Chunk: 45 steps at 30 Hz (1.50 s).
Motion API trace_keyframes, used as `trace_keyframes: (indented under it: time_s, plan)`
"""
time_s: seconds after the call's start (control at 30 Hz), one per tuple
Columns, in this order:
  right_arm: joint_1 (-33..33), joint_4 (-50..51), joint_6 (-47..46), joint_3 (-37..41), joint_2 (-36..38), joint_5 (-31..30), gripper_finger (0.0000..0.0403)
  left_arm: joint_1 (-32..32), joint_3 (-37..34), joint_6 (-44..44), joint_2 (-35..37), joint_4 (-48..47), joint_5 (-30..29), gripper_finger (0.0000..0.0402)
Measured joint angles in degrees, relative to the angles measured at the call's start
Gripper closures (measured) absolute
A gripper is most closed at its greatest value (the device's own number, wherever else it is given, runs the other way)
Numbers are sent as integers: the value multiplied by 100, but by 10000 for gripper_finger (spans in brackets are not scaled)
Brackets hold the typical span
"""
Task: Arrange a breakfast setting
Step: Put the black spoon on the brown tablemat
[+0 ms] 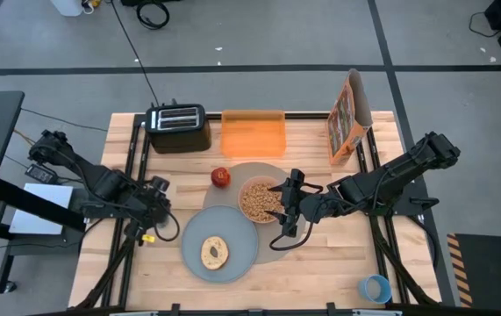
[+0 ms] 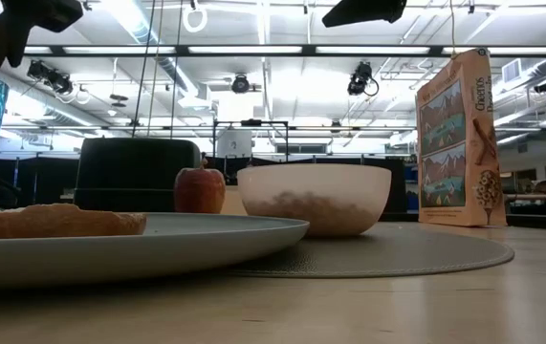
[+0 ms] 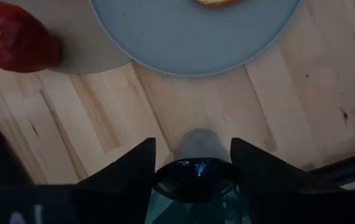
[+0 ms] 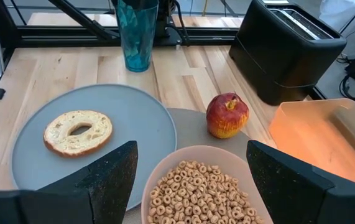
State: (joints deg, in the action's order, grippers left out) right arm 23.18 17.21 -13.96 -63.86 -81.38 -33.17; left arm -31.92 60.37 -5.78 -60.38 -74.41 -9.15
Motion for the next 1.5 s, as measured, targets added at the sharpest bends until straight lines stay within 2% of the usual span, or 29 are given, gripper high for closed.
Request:
trace_keyframes:
  time_s: [0.17, 0.4, 0.77, 1.1, 1.5]
  plan:
    - [0, -88, 1, 0, 1, -4, 94, -4, 271, -113, 0, -260, 0, 195]
    - [0, -92, -3, 0, 1, -4, 94, -9, 1105, -270, 0, -443, 0, 198]
    - [0, -138, -111, 0, 1, 9, 94, -9, 2099, -898, 0, -1512, -2, 198]
    - [0, -385, -114, 0, 1, 26, 94, -7, 2984, -1049, 0, -1557, -170, 198]
    - [11, -1011, 50, 0, -5, 39, 94, -7, 3928, -1477, 4, -1556, -73, 198]
